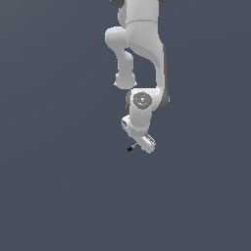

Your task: Pick up the object and move it to a goal position.

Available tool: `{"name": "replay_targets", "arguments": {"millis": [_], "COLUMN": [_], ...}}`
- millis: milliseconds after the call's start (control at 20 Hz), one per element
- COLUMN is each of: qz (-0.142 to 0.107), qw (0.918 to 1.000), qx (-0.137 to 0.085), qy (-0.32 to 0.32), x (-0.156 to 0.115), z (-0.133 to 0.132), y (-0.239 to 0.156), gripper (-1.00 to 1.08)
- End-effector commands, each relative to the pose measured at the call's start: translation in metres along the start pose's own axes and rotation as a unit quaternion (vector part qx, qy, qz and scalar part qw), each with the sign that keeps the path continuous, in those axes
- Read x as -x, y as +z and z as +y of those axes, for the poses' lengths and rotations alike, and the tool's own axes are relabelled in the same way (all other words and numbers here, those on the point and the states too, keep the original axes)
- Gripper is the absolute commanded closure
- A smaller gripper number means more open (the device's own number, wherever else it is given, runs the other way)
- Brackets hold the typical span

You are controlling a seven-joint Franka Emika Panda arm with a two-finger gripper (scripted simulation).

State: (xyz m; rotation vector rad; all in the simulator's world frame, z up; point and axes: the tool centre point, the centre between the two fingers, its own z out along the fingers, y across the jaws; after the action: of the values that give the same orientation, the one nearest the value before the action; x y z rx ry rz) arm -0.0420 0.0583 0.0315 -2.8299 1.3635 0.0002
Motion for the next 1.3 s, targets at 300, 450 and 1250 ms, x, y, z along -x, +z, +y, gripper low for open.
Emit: {"name": "replay_targets", "arguments": {"millis": [300,450,1250], "qz": [0.0,0.0,0.0], "qw": [1.0,1.0,1.0], "qx": [0.0,0.0,0.0], "qy": [0.001,0.001,0.001], "x": [0.0,0.0,-0.021], "z": [0.0,0.0,0.014], "y": [0.022,0.022,0.018], "gripper": [-0.92,1.08,1.08]}}
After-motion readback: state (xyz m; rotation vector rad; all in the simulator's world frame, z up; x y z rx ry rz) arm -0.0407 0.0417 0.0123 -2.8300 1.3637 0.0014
